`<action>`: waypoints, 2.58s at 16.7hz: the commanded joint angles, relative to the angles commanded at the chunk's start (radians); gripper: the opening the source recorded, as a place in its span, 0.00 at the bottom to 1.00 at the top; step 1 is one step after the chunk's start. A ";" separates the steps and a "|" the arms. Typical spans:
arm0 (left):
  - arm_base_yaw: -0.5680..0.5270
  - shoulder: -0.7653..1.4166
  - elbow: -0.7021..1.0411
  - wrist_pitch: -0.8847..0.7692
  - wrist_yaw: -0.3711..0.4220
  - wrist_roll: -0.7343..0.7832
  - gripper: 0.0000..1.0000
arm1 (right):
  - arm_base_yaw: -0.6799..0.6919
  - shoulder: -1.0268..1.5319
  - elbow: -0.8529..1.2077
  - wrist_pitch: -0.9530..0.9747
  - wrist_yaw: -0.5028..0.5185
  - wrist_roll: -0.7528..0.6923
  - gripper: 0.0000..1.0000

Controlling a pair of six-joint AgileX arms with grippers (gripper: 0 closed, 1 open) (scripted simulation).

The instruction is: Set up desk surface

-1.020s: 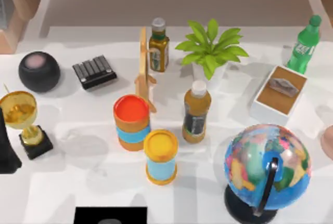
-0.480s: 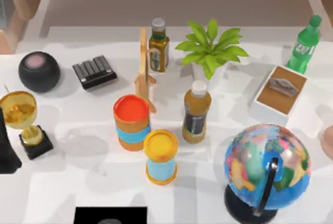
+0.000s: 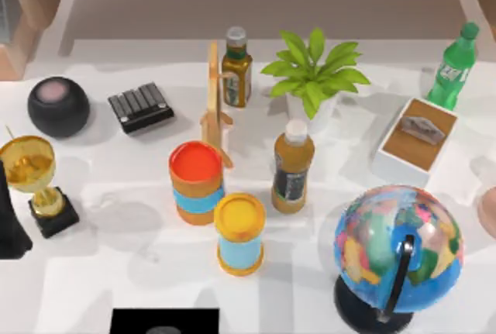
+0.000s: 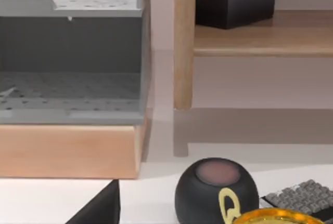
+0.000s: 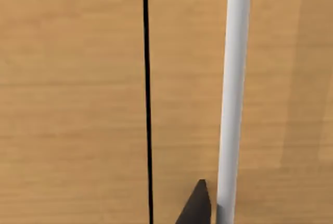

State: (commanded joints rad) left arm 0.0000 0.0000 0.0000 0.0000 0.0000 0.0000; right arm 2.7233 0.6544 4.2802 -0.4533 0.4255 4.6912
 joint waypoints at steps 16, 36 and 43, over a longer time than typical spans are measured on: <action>0.000 0.000 0.000 0.000 0.000 0.000 1.00 | -0.715 -0.141 -0.956 0.116 -0.020 -1.065 1.00; 0.000 0.000 0.000 0.000 0.000 0.000 1.00 | -2.395 -0.563 -3.772 0.396 -0.322 -4.154 1.00; 0.000 0.000 0.000 0.000 0.000 0.000 1.00 | -2.691 -0.645 -4.230 0.447 -0.414 -4.638 1.00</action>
State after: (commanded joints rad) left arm 0.0000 0.0000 0.0000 0.0000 0.0000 0.0000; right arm 0.0322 0.0097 0.0503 -0.0058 0.0115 0.0530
